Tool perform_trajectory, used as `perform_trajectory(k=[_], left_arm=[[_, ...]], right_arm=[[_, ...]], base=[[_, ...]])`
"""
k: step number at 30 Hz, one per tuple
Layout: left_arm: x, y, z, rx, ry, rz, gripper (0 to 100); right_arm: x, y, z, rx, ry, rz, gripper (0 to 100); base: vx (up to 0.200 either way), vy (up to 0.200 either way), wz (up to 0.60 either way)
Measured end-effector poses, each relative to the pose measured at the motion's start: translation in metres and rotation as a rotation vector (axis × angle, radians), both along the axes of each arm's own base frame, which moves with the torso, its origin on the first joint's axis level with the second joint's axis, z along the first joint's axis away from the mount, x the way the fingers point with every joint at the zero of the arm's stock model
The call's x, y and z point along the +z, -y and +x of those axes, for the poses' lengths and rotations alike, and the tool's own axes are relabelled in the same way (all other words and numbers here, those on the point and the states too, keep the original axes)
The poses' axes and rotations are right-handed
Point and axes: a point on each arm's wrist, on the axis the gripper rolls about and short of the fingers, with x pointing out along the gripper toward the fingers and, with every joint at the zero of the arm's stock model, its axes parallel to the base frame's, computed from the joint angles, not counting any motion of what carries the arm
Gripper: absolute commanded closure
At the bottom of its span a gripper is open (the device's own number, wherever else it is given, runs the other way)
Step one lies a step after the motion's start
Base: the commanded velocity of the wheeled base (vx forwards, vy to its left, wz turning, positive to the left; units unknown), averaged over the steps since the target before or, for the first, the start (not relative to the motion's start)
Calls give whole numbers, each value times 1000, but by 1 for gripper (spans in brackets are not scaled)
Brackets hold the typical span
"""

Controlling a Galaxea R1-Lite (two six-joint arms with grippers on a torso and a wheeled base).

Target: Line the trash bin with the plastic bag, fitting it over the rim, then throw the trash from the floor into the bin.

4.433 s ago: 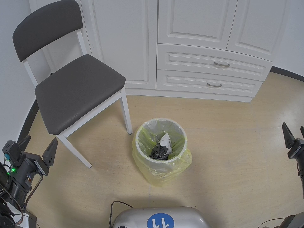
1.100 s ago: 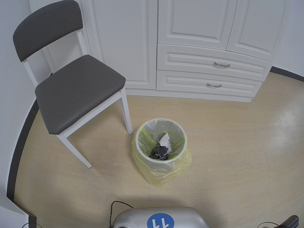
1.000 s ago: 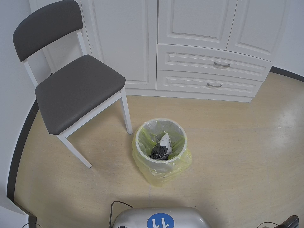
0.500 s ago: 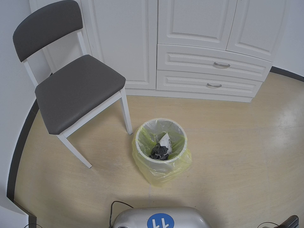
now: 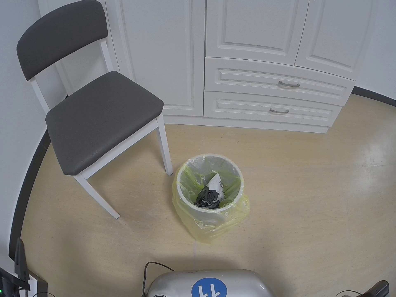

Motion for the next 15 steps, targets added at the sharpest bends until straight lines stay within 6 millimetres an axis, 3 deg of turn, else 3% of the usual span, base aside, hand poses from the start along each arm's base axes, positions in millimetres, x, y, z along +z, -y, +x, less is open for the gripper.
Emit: perform_trajectory(k=[5,15], left_arm=[[-16,0,3,-18,-128,-41,0],[-22,3,4,-150,-181,-66,0]], right_arm=[[-8,0,5,2,-27,1,0],[-16,0,9,5,-100,11,0]], base=[[0,0,0],[0,0,0]])
